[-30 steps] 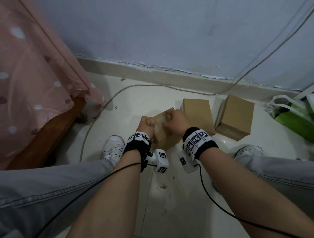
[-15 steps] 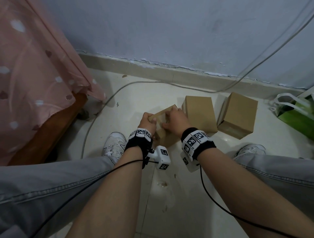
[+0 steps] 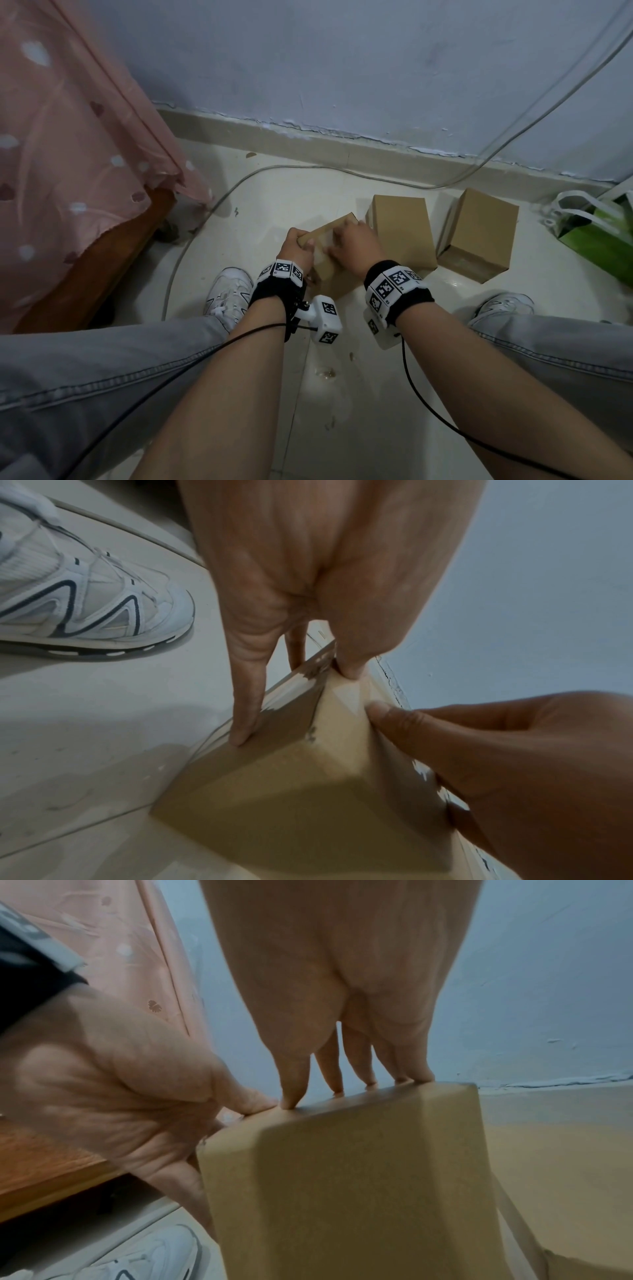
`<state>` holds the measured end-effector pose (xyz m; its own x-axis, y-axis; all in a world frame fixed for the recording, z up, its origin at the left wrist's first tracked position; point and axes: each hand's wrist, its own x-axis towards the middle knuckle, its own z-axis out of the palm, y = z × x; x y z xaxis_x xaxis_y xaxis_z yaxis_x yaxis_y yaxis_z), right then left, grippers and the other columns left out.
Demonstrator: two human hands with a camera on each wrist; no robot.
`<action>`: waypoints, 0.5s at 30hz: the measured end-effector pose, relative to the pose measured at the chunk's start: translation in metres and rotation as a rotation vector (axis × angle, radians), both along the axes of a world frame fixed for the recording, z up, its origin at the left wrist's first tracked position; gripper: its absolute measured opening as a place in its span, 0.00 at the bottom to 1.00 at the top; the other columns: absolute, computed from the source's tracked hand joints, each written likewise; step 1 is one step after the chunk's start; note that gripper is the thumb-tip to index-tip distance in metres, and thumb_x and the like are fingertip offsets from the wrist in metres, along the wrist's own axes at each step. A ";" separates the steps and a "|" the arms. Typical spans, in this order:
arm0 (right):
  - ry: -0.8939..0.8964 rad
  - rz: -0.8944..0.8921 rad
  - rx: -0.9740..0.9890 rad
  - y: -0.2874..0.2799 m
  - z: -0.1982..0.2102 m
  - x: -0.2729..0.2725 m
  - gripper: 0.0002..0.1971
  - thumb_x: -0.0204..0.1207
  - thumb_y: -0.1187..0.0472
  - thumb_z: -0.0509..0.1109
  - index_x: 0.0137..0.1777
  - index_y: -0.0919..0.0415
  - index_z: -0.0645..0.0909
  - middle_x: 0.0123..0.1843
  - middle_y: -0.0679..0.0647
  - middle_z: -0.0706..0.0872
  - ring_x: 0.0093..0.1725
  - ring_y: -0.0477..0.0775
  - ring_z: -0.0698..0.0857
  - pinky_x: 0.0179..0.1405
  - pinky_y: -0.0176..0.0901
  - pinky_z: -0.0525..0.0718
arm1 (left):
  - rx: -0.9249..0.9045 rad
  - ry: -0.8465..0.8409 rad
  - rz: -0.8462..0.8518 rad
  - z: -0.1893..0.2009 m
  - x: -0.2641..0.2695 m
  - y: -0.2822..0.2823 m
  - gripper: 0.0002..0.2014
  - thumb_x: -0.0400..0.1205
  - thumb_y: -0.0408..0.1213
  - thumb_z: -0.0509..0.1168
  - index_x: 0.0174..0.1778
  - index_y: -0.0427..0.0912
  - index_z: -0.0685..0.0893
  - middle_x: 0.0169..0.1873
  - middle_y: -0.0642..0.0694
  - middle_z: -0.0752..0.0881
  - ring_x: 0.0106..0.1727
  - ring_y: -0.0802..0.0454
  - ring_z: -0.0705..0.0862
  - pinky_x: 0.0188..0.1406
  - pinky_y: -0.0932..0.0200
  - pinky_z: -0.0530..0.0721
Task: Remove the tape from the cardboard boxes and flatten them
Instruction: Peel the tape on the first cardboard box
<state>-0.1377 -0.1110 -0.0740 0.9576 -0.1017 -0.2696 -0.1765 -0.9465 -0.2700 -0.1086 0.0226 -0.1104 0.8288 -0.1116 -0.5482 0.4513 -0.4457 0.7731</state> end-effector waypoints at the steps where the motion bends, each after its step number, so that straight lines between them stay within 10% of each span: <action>1: -0.008 0.001 -0.001 0.000 -0.001 0.000 0.17 0.80 0.48 0.66 0.54 0.63 0.83 0.59 0.61 0.80 0.63 0.65 0.77 0.63 0.56 0.76 | 0.005 -0.006 -0.004 -0.001 0.000 0.000 0.03 0.87 0.46 0.58 0.54 0.54 0.72 0.45 0.37 0.84 0.45 0.29 0.89 0.41 0.30 0.89; 15: 0.024 -0.062 0.038 0.008 0.005 0.000 0.16 0.78 0.49 0.67 0.49 0.64 0.83 0.61 0.66 0.82 0.69 0.71 0.75 0.67 0.63 0.78 | 0.015 -0.015 -0.018 -0.002 0.002 0.001 0.02 0.87 0.46 0.59 0.52 0.54 0.73 0.44 0.38 0.85 0.44 0.30 0.89 0.41 0.31 0.89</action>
<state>-0.1377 -0.1031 -0.0695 0.9430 -0.1497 -0.2971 -0.2413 -0.9227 -0.3008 -0.1066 0.0239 -0.1121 0.8350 -0.1181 -0.5375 0.4317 -0.4652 0.7728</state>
